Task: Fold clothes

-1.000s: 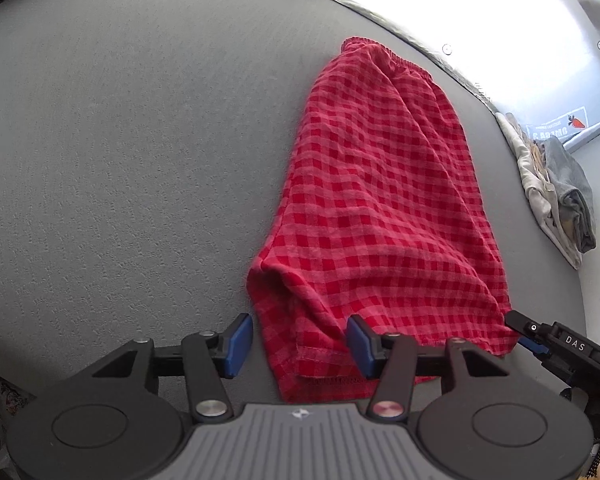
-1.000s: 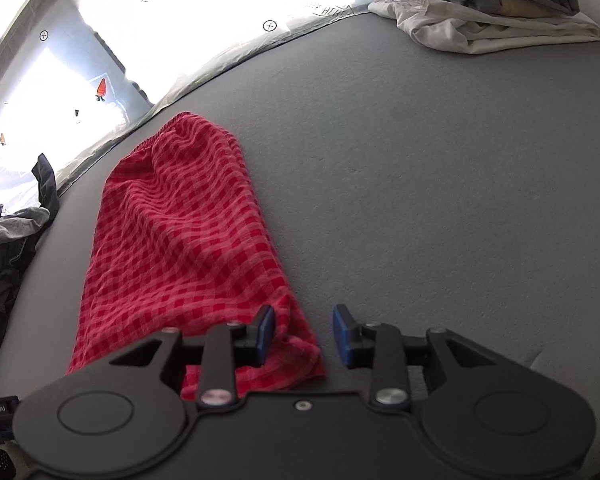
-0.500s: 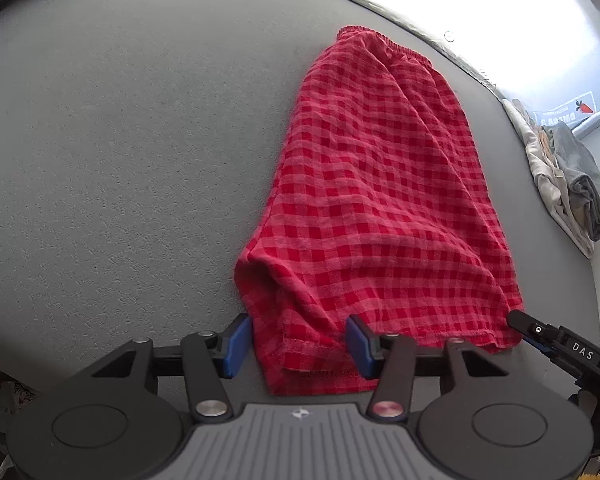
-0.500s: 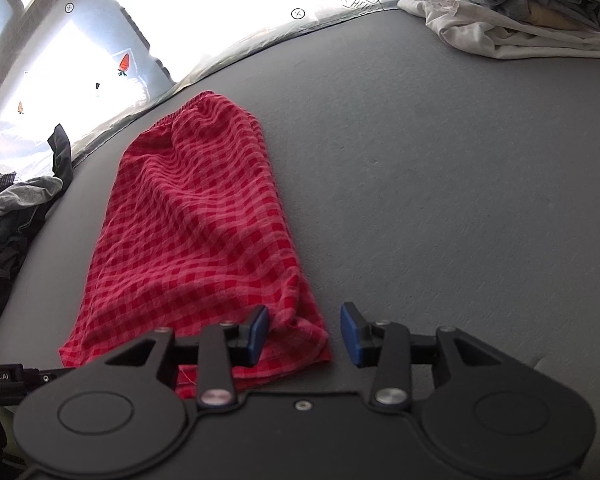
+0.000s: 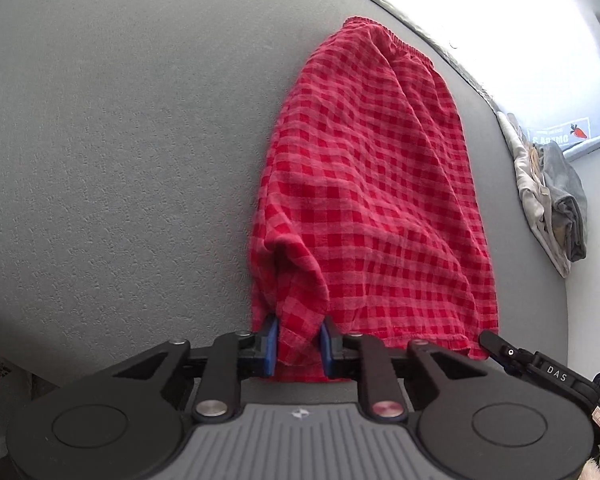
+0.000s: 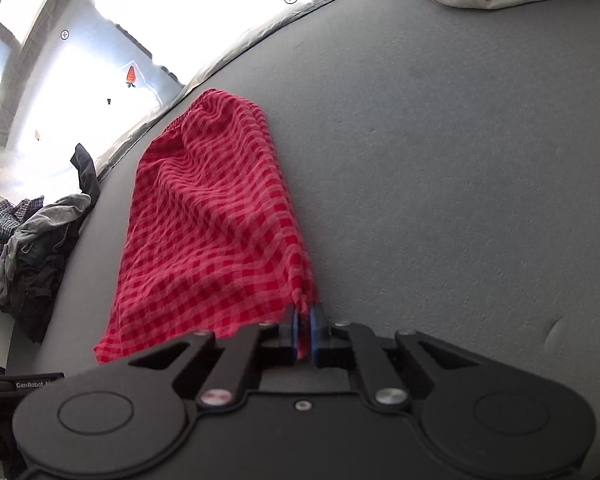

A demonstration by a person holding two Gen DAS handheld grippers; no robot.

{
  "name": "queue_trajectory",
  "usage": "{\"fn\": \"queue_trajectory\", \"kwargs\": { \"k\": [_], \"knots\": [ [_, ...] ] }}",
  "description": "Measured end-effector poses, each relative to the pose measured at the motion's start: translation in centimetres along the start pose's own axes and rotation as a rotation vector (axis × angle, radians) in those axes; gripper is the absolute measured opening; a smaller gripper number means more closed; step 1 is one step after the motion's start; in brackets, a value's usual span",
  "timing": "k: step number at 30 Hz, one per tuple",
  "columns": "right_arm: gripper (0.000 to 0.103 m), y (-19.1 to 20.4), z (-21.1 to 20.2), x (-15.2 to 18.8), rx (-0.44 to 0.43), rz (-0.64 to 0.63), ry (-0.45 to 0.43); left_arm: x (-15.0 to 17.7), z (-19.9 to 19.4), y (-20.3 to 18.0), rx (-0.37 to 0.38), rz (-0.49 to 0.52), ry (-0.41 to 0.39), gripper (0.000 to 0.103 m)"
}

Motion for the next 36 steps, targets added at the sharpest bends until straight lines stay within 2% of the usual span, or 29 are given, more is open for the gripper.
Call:
{"fn": "queue_trajectory", "kwargs": {
  "k": [3,5,8,13,19,32,36],
  "knots": [
    [0.004,-0.7,-0.3,-0.3,-0.053,0.082,-0.013,-0.1,-0.1,0.5,0.026,-0.060,-0.006,0.011],
    [0.004,-1.6,-0.8,-0.5,-0.119,0.183,-0.043,-0.4,-0.8,0.4,0.025,-0.068,-0.044,0.011],
    [0.004,-2.5,-1.5,-1.2,-0.197,0.304,-0.079,-1.4,-2.0,-0.4,0.066,-0.067,-0.108,0.010],
    [0.004,-1.4,-2.3,-3.1,-0.242,0.305,-0.116,-3.6,-3.7,-1.7,0.135,-0.080,-0.194,0.010],
    [0.004,-0.3,-2.8,-5.8,-0.366,0.406,-0.179,-6.0,-5.1,-2.0,0.211,-0.146,-0.240,0.010],
    [0.004,1.1,0.3,-9.8,-0.421,0.444,-0.181,-10.1,-5.1,-2.6,0.235,-0.170,-0.276,0.010],
    [0.004,1.7,1.3,-11.4,-0.388,0.427,-0.204,-12.1,-4.6,-3.3,0.244,-0.159,-0.281,0.010]
  ]
}}
Point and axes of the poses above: each gripper's, at about its wrist camera, not at the fingertips, and z roughly the way its jaws point, y to its left, x to its underside, the point moved 2 cm from there along z, roughly the way its jaws point, and after that the axes turned 1 degree about x, right-handed, at the moved point
